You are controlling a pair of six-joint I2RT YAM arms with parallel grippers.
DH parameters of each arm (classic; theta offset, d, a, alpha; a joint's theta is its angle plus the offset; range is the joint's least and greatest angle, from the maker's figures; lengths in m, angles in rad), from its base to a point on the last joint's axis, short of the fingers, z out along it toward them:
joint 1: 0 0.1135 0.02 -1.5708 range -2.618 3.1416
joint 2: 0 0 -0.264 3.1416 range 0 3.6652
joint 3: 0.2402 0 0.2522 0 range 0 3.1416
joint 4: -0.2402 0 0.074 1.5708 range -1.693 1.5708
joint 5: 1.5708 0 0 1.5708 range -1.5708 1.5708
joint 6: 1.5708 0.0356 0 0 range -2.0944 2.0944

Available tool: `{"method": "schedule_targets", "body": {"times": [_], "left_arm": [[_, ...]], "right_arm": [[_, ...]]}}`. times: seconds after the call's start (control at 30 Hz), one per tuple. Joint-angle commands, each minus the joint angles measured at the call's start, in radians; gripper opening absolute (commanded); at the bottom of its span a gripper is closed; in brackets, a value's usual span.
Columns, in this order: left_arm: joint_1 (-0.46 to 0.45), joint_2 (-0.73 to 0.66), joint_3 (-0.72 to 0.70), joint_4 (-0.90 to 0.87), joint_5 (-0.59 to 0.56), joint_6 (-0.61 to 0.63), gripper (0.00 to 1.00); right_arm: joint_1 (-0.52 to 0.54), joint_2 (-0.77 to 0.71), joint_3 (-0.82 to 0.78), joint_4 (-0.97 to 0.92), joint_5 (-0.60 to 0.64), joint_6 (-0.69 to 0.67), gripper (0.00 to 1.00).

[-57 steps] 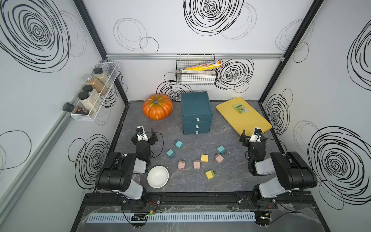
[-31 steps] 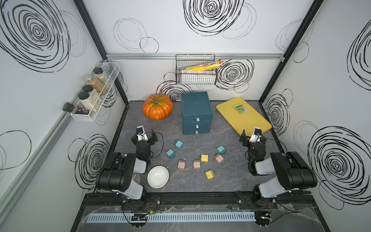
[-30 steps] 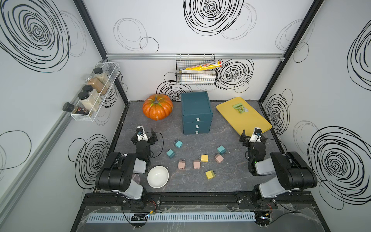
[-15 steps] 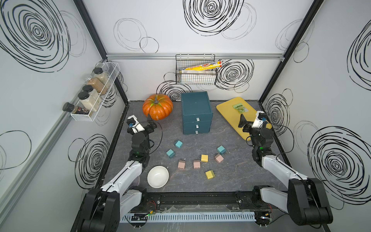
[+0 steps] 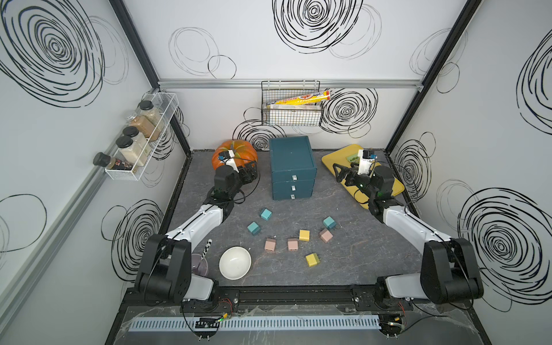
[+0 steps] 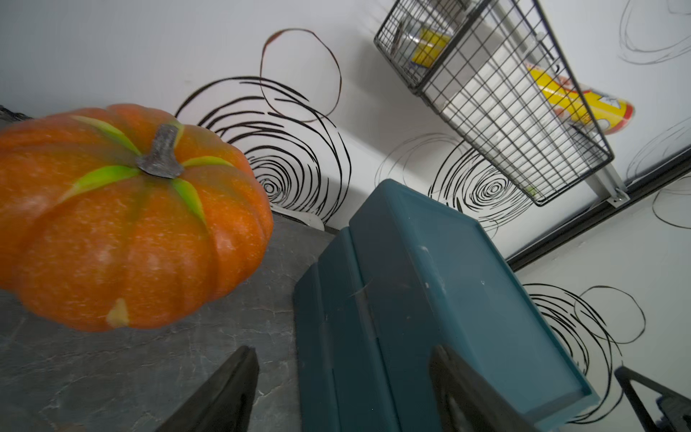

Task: Place the plugs into the drawer by color
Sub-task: Adjust the storage box at the center of the board.

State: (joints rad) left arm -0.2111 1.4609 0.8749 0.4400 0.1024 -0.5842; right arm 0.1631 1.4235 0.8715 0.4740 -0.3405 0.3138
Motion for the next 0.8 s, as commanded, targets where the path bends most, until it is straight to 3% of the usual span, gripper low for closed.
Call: {"method": "schedule_targets", "body": {"times": [0.0, 0.07, 0.23, 0.33, 0.43, 0.6, 0.77], "left_arm": [[-0.040, 0.037, 0.080, -0.017, 0.046, 0.006, 0.80], [-0.040, 0.108, 0.163, -0.069, 0.100, 0.002, 0.77], [-0.041, 0.241, 0.294, -0.113, 0.141, 0.003, 0.71], [-0.047, 0.301, 0.349, -0.132, 0.171, 0.004, 0.69], [-0.057, 0.353, 0.412, -0.196, 0.156, 0.027, 0.59], [-0.058, 0.358, 0.383, -0.133, 0.184, 0.015, 0.57], [-0.063, 0.360, 0.368, -0.124, 0.224, -0.010, 0.44]], "right_arm": [[0.013, 0.082, 0.130, -0.119, -0.155, 0.057, 1.00], [0.027, 0.130, 0.193, -0.124, -0.198, 0.055, 0.99], [0.097, 0.258, 0.388, -0.282, -0.166, -0.041, 0.87], [0.122, 0.329, 0.464, -0.343, -0.168, -0.079, 0.75], [0.125, 0.411, 0.562, -0.444, -0.191, -0.111, 0.61], [0.138, 0.420, 0.529, -0.385, -0.216, -0.094, 0.48], [0.175, 0.427, 0.554, -0.442, -0.216, -0.108, 0.43]]}}
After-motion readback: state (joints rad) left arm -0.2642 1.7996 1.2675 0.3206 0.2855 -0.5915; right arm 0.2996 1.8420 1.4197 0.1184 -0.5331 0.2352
